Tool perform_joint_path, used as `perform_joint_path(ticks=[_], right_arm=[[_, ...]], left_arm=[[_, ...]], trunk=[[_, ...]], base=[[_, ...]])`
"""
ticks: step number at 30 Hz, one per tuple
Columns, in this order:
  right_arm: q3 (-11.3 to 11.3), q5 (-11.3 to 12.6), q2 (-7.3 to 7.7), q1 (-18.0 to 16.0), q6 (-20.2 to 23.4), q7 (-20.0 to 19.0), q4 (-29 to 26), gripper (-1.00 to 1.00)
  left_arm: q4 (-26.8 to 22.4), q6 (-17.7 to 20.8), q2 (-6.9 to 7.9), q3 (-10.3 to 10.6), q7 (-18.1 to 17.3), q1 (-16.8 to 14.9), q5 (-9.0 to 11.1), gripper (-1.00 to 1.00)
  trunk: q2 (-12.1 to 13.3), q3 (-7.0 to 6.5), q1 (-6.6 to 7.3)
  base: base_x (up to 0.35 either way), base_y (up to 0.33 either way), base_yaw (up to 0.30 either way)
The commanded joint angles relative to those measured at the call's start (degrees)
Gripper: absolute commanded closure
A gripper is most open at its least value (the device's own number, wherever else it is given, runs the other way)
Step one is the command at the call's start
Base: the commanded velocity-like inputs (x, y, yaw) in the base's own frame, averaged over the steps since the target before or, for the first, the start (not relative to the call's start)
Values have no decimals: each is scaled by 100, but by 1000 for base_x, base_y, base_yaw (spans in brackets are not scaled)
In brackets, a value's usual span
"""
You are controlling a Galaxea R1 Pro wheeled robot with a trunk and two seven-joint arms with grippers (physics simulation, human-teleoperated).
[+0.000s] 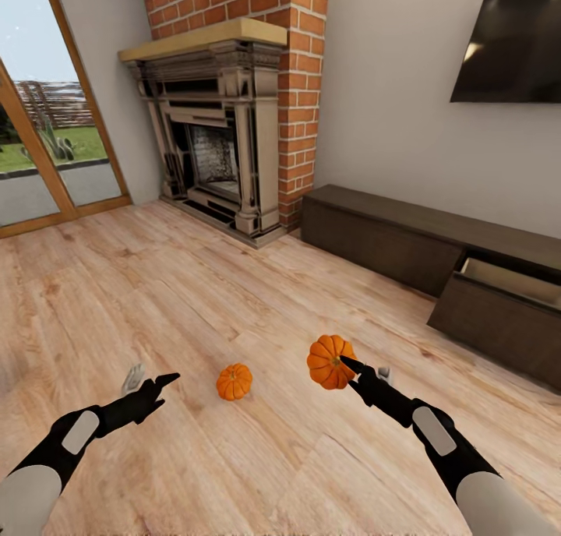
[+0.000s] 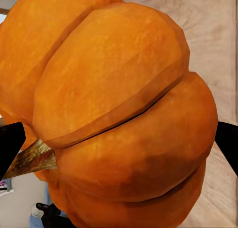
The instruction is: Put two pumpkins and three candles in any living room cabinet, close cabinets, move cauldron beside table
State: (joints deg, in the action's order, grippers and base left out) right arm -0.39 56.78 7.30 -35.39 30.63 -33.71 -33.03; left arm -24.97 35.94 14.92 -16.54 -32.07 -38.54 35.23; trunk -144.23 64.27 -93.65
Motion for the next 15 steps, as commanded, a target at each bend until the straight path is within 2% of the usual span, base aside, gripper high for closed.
perform_joint_path(ticks=[1,6,15], right_arm=[[-5,57,2,-3,49,5,-2,100],[-5,54,-1,-3,49,5,-2,100],[-5,61,-1,-3,49,5,-2,100]], left_arm=[[1,51,-39,-25,-19,-4,11,-100],[1,68,-153,-20,-34,-4,11,-100],[-76,151,-194,-15,-44,-4,11,-100]], trunk=[[-4,27,-1],[-10,138,-14],[-23,338,-37]], base=[[0,0,0],[0,0,0],[0,0,0]])
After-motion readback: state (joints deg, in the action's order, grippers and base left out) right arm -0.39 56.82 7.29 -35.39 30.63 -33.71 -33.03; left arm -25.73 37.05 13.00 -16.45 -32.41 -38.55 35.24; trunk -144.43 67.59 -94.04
